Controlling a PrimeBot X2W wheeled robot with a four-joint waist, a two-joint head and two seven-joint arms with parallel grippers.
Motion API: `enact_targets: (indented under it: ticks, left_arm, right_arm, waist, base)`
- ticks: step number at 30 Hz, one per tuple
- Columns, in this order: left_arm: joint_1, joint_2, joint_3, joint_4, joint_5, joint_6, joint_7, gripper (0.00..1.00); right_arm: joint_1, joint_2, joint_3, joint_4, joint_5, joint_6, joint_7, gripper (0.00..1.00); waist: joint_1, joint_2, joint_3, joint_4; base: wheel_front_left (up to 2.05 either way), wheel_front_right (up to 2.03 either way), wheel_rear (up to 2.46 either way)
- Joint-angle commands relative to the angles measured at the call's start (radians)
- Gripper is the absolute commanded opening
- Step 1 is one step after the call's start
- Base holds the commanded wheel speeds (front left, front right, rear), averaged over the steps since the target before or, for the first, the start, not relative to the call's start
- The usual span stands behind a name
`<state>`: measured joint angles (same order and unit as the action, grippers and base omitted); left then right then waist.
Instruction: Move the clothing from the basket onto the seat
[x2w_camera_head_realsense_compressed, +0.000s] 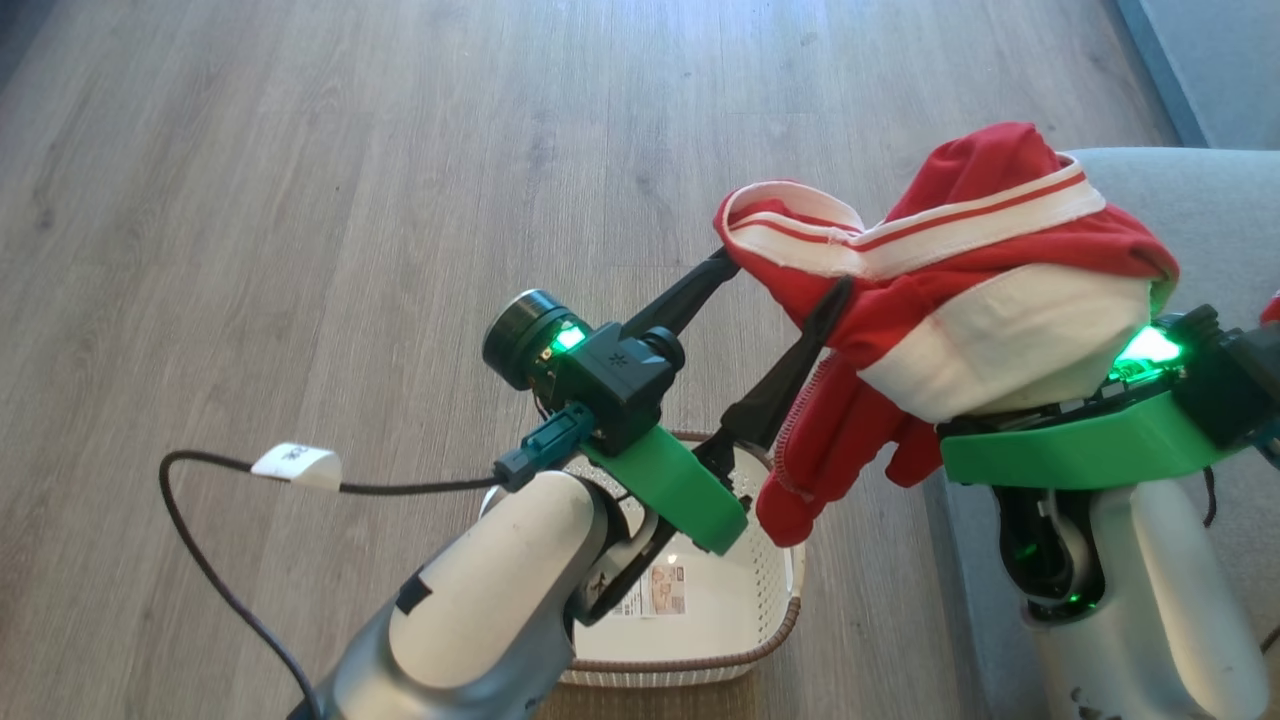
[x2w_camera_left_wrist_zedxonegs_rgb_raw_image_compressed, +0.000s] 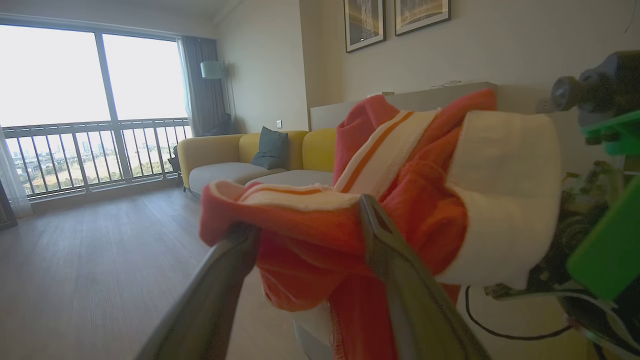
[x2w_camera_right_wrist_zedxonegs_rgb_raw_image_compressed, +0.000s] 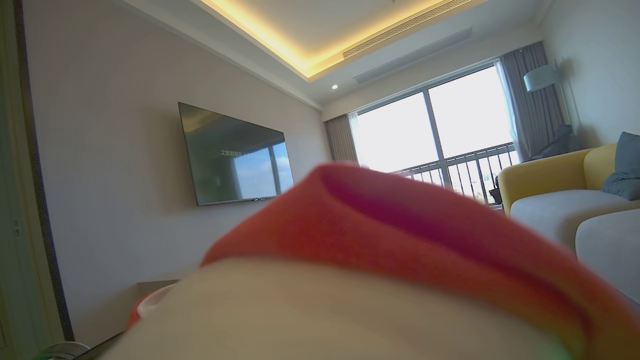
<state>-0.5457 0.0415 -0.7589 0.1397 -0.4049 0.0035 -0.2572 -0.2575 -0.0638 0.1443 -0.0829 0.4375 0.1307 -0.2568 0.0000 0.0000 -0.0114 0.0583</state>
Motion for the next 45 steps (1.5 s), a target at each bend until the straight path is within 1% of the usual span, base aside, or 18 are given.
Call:
enact_targets:
  ticks: [1, 7, 13, 17, 22, 28, 38, 42, 45]
  left_arm:
    - [-0.033, 0.009, 0.034, -0.024, 0.001, 0.003, -0.005, 1.0]
    - [-0.008, 0.009, 0.043, 0.005, 0.026, -0.001, -0.005, 1.0]
    - [0.023, 0.009, 0.053, 0.027, 0.045, -0.025, -0.005, 1.0]
    - [0.045, 0.009, 0.056, 0.043, 0.067, -0.047, -0.005, 1.0]
    - [0.072, 0.009, 0.065, 0.058, 0.089, -0.061, -0.005, 1.0]
    - [0.119, 0.009, 0.08, 0.074, 0.14, -0.078, -0.005, 1.0]
    - [0.23, 0.009, 0.113, 0.044, 0.256, -0.103, -0.005, 1.0]
    - [0.248, 0.01, 0.096, 0.043, 0.334, -0.111, -0.005, 1.0]
    - [0.274, 0.009, 0.097, 0.05, 0.345, -0.114, -0.005, 1.0]
  right_arm:
    - [-0.054, 0.013, 0.025, -0.032, -0.011, 0.0, -0.005, 0.0]
    - [-0.064, -0.001, 0.024, -0.024, -0.017, 0.0, -0.005, 0.0]
    - [-0.079, -0.019, -0.009, -0.023, -0.013, 0.0, -0.005, 0.0]
    - [-0.105, -0.046, -0.03, -0.028, -0.018, 0.0, -0.005, 0.0]
    - [-0.12, -0.071, -0.046, -0.024, -0.02, 0.0, -0.005, 0.0]
    - [-0.122, -0.093, -0.065, -0.02, -0.018, 0.0, -0.005, 0.0]
    - [-0.107, -0.122, -0.083, -0.029, -0.026, 0.0, -0.005, 0.0]
    - [-0.099, -0.134, -0.097, -0.038, -0.026, 0.0, -0.005, 0.0]
    - [-0.094, -0.138, -0.101, -0.042, -0.031, 0.0, -0.005, 0.0]
  waist:
    - [0.0, 0.0, 0.0, 0.001]
    - [0.0, 0.0, 0.001, 0.004]
    - [0.0, 0.0, 0.0, 0.01]
    - [0.0, 0.0, -0.004, 0.014]
    - [0.0, 0.0, -0.006, 0.018]
    - [0.0, 0.0, -0.004, 0.019]
    - [0.0, 0.0, 0.003, 0.015]
    - [0.0, 0.0, 0.003, 0.016]
    - [0.0, 0.0, 0.003, 0.009]
  base:
    - [0.0, 0.0, 0.0]
    - [0.0, 0.0, 0.0]
    - [0.0, 0.0, 0.0]
    - [0.0, 0.0, 0.0]
    - [0.0, 0.0, 0.0]
    - [0.0, 0.0, 0.0]
    - [0.0, 0.0, 0.0]
    - [0.0, 0.0, 0.0]
    - [0.0, 0.0, 0.0]
